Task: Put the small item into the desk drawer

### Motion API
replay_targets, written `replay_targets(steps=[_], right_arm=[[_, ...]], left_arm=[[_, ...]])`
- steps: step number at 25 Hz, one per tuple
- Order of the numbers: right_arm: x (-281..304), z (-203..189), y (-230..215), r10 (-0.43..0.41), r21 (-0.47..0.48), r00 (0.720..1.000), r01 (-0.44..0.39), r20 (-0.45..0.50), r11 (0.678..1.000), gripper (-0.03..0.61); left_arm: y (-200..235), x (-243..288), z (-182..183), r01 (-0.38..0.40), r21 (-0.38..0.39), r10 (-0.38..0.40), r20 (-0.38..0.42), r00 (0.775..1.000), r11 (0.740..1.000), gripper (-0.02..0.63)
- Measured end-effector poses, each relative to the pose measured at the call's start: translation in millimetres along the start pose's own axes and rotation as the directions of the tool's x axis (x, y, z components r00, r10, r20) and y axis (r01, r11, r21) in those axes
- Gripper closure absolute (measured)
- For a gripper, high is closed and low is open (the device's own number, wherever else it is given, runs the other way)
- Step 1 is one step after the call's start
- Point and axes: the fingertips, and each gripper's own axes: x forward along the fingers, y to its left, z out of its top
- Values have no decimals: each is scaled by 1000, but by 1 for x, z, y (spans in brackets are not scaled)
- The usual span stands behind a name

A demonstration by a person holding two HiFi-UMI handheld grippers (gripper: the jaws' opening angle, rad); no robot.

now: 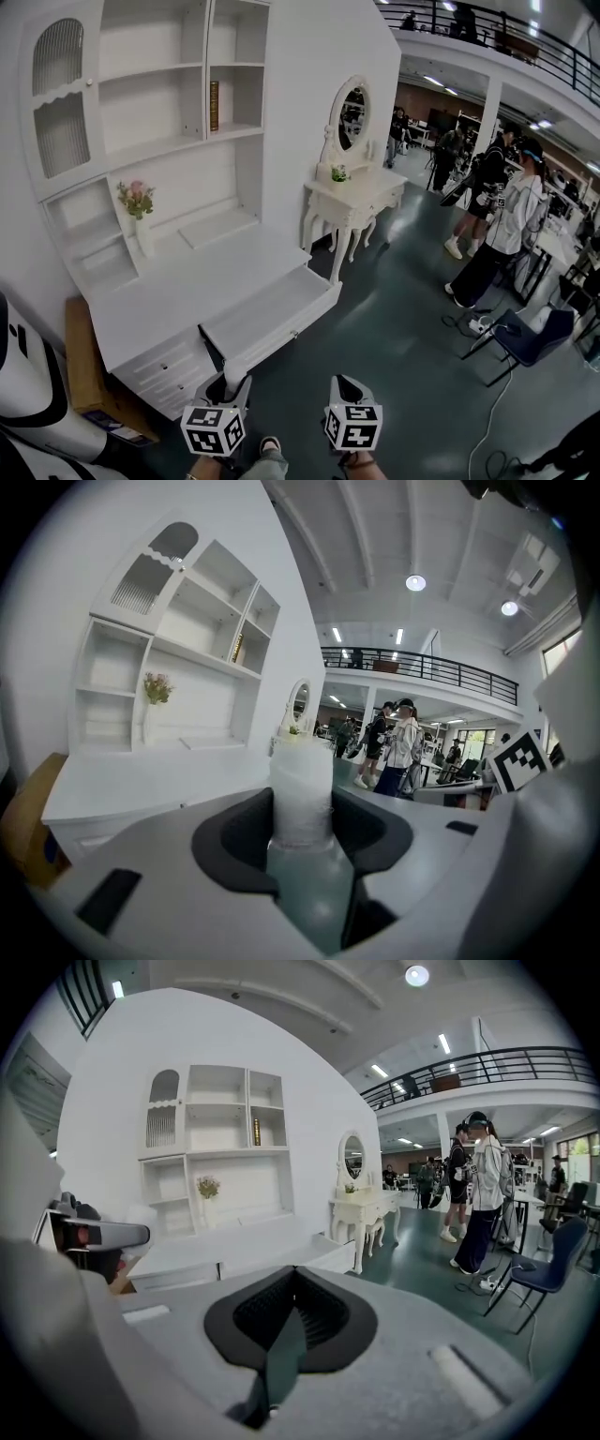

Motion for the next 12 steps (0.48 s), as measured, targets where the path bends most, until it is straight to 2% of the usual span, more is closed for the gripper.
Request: replay_targets(steps=[7,12], right_arm=[[55,14,-35,-54,22,999,54,2,998,574],[116,52,-58,-69,17,997,69,14,997,573]], left_arm=[[9,78,10,35,-17,-35,-6,999,999,434],[19,151,36,59,-21,-59,-10,998,998,434]])
